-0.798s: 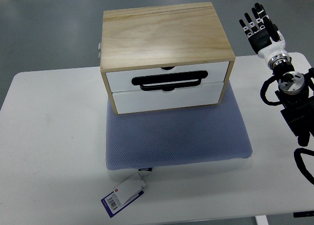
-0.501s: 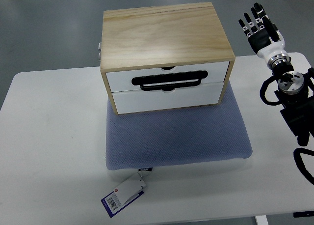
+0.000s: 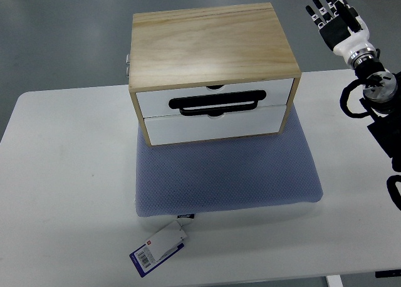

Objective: Open wood drawer with right hand

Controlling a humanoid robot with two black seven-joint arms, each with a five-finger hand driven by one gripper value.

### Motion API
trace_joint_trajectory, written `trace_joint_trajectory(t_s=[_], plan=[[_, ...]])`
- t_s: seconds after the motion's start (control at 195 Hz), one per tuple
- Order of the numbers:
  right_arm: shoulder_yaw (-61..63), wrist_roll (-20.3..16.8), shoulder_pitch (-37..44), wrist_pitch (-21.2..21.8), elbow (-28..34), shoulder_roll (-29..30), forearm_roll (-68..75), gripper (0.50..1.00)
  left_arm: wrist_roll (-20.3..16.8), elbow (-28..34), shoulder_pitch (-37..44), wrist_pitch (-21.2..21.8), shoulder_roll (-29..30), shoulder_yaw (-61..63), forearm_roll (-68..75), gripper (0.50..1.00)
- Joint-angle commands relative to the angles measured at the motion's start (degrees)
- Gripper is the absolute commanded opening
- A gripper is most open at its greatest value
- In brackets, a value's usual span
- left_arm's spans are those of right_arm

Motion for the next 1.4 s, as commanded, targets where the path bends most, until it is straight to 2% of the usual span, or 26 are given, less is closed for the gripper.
trace_joint_trajectory(t_s=[0.0, 0.026, 0.031, 0.082, 0.148, 0.153, 0.287, 0.343, 0.384, 0.389, 0.476, 0.578, 0.634, 0.64, 0.66, 0.721, 0.727, 0.86, 1.08, 1.397], plan=[[-5.3, -1.0, 4.0, -0.4, 0.1, -2.5, 0.1, 0.944, 0.0, -0.2, 0.0, 0.0, 0.0, 0.0, 0.0, 1.000], [-5.3, -1.0, 4.0, -0.4, 0.1, -2.5, 0.1, 0.944, 0.0, -0.2, 0.0, 0.0, 0.0, 0.0, 0.0, 1.000], [-8.2, -2.1, 7.2, -0.4, 0.1, -3.9, 0.1, 0.944, 0.0, -0.3, 0.0, -0.1, 0.0, 0.0, 0.1, 1.000], [-11.9, -3.5, 10.2, -0.2, 0.2, -5.7, 0.0, 0.944, 0.0, -0.3, 0.0, -0.1, 0.0, 0.0, 0.1, 1.000], [-12.8, -3.8, 10.7, -0.1, 0.2, -6.1, 0.0, 0.944, 0.0, -0.3, 0.0, -0.1, 0.0, 0.0, 0.1, 1.000], [-17.6, -5.2, 14.4, 0.0, 0.5, -7.6, -0.6, 0.944, 0.0, -0.4, 0.0, -0.1, 0.0, 0.0, 0.1, 1.000], [-31.4, -8.5, 25.5, 0.6, 3.0, -10.1, -3.5, 0.944, 0.1, -0.4, -0.1, -0.2, 0.0, 0.1, 0.1, 1.000], [-36.8, -10.6, 29.9, 0.7, 4.8, -11.3, -5.5, 0.944, 0.1, -0.4, 0.0, -0.1, 0.0, 0.1, 0.2, 1.000], [-36.8, -10.7, 29.9, 0.7, 4.8, -11.3, -5.5, 0.944, 0.1, -0.4, 0.0, -0.1, 0.0, 0.1, 0.2, 1.000], [-41.2, -12.8, 33.8, 0.9, 6.7, -12.0, -7.0, 0.944, 0.0, -0.4, 0.0, -0.2, 0.0, 0.1, 0.2, 1.000], [-48.3, -16.9, 39.8, 2.7, 10.5, -12.8, -9.4, 0.946, 0.0, -0.4, -0.1, -0.2, 0.0, 0.1, 0.2, 1.000], [-57.4, -23.9, 48.6, 5.2, 15.8, -13.1, -11.6, 0.944, 0.0, -0.4, -0.1, -0.2, 0.0, 0.1, 0.3, 1.000], [-57.4, -23.9, 48.6, 5.2, 15.8, -13.1, -11.6, 0.944, 0.0, -0.4, -0.1, -0.2, 0.0, 0.1, 0.3, 1.000], [-61.7, -27.1, 52.4, 6.4, 18.6, -13.0, -11.6, 0.944, 0.1, -0.4, -0.1, -0.2, 0.0, 0.1, 0.3, 1.000], [-63.3, -28.3, 54.1, 6.8, 19.9, -12.8, -11.6, 0.946, 0.0, -0.4, -0.1, -0.2, 0.0, 0.1, 0.3, 1.000], [-64.1, -28.8, 54.9, 7.0, 20.5, -12.8, -11.6, 0.944, 0.0, -0.4, -0.1, -0.2, 0.0, 0.1, 0.3, 1.000], [-67.1, -31.6, 58.3, 8.2, 23.7, -12.5, -11.6, 0.944, 0.1, -0.5, -0.1, -0.2, 0.0, 0.1, 0.4, 1.000], [-70.7, -37.1, 63.7, 10.4, 32.0, -12.2, -11.5, 0.944, 0.1, -0.5, -0.1, -0.3, 0.0, 0.1, 0.4, 1.000], [-74.5, -40.1, 67.6, 10.5, 44.4, -10.7, -9.1, 0.944, 0.1, -0.4, -0.1, -0.3, 0.0, 0.2, 0.3, 1.000], [-75.7, -41.1, 67.4, 9.8, 47.8, -7.5, -4.0, 0.944, 0.1, -0.4, -0.3, -0.3, 0.0, 0.1, 0.4, 1.000]])
